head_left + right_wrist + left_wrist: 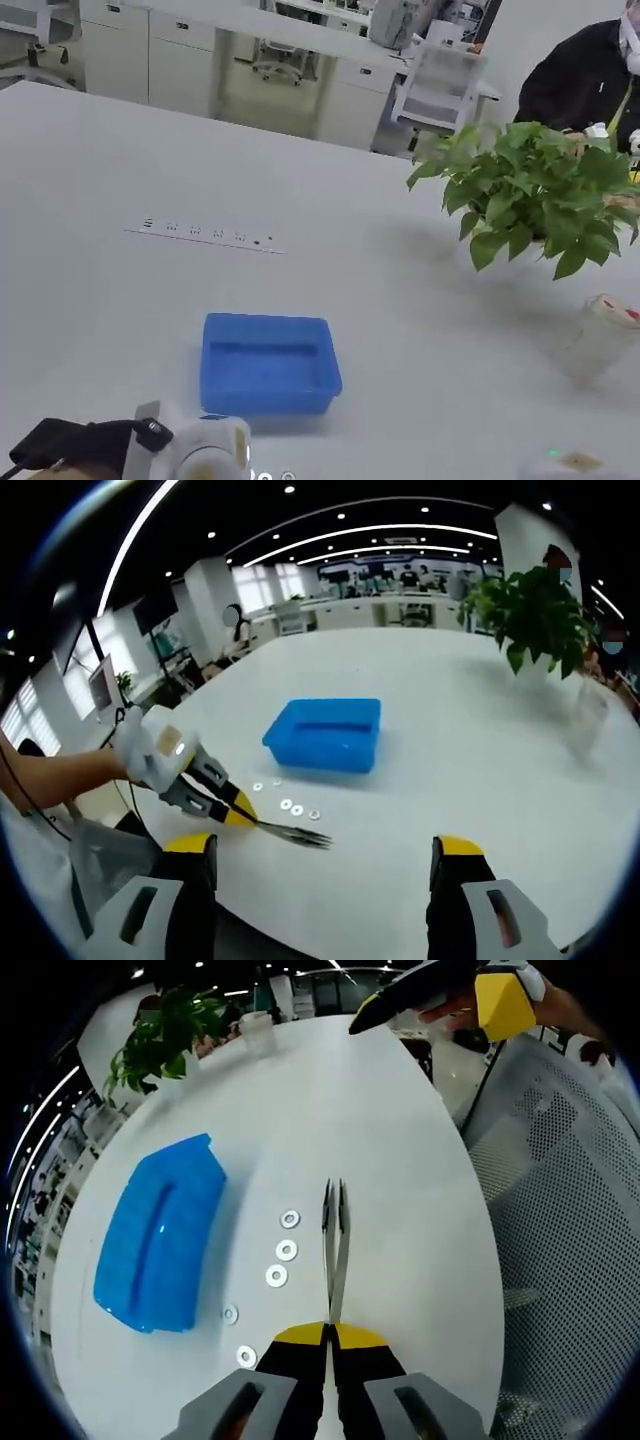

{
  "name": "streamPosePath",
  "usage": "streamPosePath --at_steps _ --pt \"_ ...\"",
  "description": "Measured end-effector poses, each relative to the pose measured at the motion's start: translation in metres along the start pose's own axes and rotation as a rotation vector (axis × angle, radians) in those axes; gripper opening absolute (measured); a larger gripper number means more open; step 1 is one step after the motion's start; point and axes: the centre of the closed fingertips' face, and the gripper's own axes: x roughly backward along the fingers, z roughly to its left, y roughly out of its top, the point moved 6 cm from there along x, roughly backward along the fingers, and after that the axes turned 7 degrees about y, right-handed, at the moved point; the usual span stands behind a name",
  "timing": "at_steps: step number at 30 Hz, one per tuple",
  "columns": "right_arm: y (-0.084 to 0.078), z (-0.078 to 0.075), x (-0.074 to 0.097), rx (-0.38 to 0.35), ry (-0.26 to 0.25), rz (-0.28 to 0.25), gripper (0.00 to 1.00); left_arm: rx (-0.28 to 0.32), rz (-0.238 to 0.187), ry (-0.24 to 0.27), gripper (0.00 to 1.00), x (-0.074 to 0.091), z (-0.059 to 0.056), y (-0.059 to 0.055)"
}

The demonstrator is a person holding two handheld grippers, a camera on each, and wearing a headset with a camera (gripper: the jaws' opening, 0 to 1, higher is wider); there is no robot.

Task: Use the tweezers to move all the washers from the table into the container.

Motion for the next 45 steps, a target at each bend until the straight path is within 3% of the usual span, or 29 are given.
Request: streamPosePath --at_steps 7,10,16,22,27,37,43,45 --pt "0.005 0.011 0.005 0.015 0.005 -0.043 0.86 0.003 -0.007 0.001 0.00 0.011 -0.002 0.002" --pt "0.006 0.017 0.006 0.018 0.012 -0.063 0.85 0.050 -0.052 0.012 0.00 0.026 -0.003 0.011" --pt "0.005 0.025 0.003 0.029 0.035 -0.068 0.84 0.079 -0.104 0.039 0.00 0.048 -0.006 0.018" --pt "0.009 0.034 0.001 0.060 0.081 -0.085 0.80 0.147 -0.172 0.056 0.00 0.071 -0.008 0.027" --pt "0.016 0.052 -0.003 0.122 0.171 -0.099 0.70 0.240 -0.261 0.035 0.00 0.093 -0.005 0.034" --pt "0.036 0.091 -0.018 0.324 0.389 -0.030 0.42 0.174 -0.339 0.106 0.00 0.149 0.006 0.044" --pt "0.052 0.111 -0.030 0.444 0.498 -0.007 0.28 0.136 -0.372 0.092 0.00 0.174 0.007 0.051" --pt "0.057 0.114 -0.035 0.465 0.514 0.002 0.26 0.121 -0.391 0.070 0.00 0.182 0.006 0.055"
